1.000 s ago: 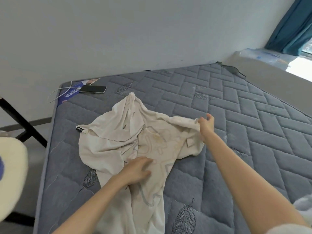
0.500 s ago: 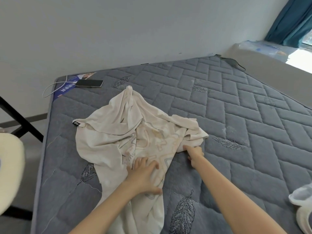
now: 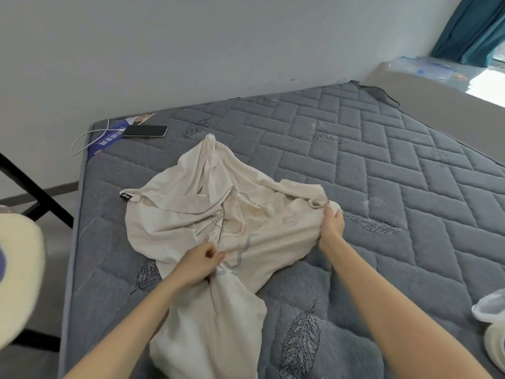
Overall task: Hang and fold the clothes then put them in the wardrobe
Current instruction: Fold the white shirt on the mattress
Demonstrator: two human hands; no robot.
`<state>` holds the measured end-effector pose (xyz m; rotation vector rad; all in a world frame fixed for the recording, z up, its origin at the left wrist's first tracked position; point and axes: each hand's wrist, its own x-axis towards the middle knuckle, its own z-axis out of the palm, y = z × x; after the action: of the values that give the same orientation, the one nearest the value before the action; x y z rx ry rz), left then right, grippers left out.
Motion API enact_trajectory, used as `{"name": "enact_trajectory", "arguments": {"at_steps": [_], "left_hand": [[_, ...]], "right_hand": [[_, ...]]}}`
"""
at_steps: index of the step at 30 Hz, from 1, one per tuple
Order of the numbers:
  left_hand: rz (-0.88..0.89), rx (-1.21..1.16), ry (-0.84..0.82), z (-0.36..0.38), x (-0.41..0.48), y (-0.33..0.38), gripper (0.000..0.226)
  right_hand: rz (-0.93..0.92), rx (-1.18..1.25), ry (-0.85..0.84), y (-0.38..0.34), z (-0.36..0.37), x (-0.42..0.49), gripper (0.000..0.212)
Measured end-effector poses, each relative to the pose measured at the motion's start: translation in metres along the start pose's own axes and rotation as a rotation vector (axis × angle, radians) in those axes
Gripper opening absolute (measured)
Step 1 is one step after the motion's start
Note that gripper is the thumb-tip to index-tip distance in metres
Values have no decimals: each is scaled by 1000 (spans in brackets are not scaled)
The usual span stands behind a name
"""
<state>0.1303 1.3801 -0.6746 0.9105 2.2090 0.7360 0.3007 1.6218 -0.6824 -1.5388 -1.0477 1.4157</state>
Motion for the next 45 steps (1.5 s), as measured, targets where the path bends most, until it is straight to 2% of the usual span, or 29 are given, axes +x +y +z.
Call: {"name": "enact_trajectory", "arguments": {"at_steps": [2,4,5,6,7,9,10,12,13,15,18,24,27,31,34,36,38,40,43,45], "left_hand": [[24,101,56,3,-2,5,20],[130,261,224,12,-10,16,7],[220,317,300,17,-14,22,11],[332,351,308,23,-18,28,20],[441,382,233,29,-21,33,25],[565,479,-19,46,-29,42,19],[544,550,-134,55,-33,44,23],[380,700,-261,74,-37,41,57],[304,739,-258,82,-39,39,70],[234,764,-175,93,-43,34,81],[222,780,-60,96,-46,31,75],[151,866,-96,70,-49,24,41],[154,730,-99,52,-53,22,27],[246,250,-146,32,-64,32,20],[279,-42,-180,23,-78,45,20],[262,-216,-285,22,-87,52,22],[287,-212,-385,25,-94,56,27],[344,-102,-448,35,-98,60,25],[403,85,-536,61,-100,62,23],[383,178,-604,79,-101,57,11]], "right_hand": [[-24,-34,13,-6,-2,2,32],[74,42,-91,-9,-2,0,27],[152,111,-163,-8,-2,-4,26],[217,150,-212,-5,-2,-7,24],[262,136,-236,0,-4,-9,25],[318,28,-217,11,-9,-12,31],[327,-29,-218,15,-12,-12,32],[336,-83,-321,18,-18,-17,37],[333,-74,-390,18,-21,-20,38],[316,-32,-480,19,-26,-24,37],[343,91,-504,22,-34,-28,33],[322,262,-425,13,-42,-32,33],[201,258,-401,2,-44,-35,32],[123,302,-475,-12,-49,-41,35],[117,268,-412,-20,-56,-47,34],[147,277,-314,-24,-64,-48,28],[168,229,-164,-25,-73,-45,14],[153,101,-35,-21,-85,-41,18],[124,-67,57,-8,-103,-39,12],[96,-120,87,4,-112,-37,24]]}}
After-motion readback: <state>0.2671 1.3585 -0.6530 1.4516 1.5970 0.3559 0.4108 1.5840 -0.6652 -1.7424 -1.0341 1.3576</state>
